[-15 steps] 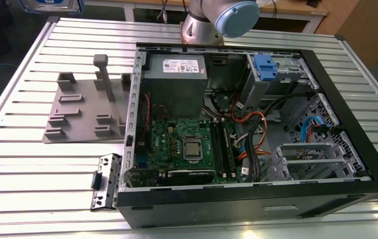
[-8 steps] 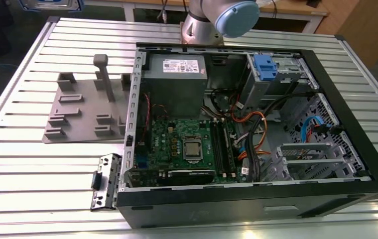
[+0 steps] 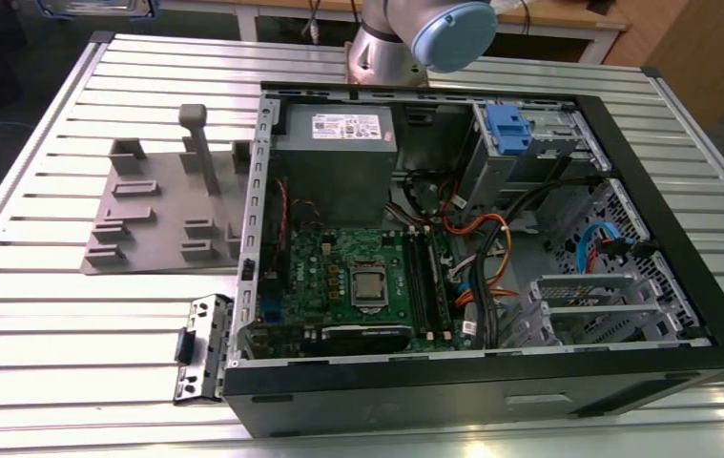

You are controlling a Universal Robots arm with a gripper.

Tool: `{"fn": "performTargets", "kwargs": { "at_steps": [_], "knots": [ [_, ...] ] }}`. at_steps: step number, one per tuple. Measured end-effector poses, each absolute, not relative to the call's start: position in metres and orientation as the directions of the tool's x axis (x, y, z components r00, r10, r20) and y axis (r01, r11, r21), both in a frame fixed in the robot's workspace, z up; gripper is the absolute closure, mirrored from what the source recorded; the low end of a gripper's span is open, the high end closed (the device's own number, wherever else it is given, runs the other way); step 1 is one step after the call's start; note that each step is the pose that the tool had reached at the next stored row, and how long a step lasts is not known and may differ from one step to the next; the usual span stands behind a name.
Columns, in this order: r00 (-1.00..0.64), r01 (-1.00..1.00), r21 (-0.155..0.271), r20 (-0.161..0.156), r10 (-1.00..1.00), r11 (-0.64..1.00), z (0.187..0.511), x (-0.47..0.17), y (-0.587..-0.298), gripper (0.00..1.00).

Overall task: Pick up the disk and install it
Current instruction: 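Pick up the disk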

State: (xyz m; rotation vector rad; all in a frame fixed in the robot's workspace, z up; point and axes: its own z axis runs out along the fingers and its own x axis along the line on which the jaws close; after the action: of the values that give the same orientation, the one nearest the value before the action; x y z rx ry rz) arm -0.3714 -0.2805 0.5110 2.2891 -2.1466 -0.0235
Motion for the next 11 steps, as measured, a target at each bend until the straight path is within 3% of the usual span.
{"fn": "performTargets", "kwargs": {
  "at_steps": [11],
  "knots": [
    [0.064,-0.998,0.013,-0.009,-0.998,-0.064,0.5143,-0.3714,-0.2805,0.64]
  ]
}}
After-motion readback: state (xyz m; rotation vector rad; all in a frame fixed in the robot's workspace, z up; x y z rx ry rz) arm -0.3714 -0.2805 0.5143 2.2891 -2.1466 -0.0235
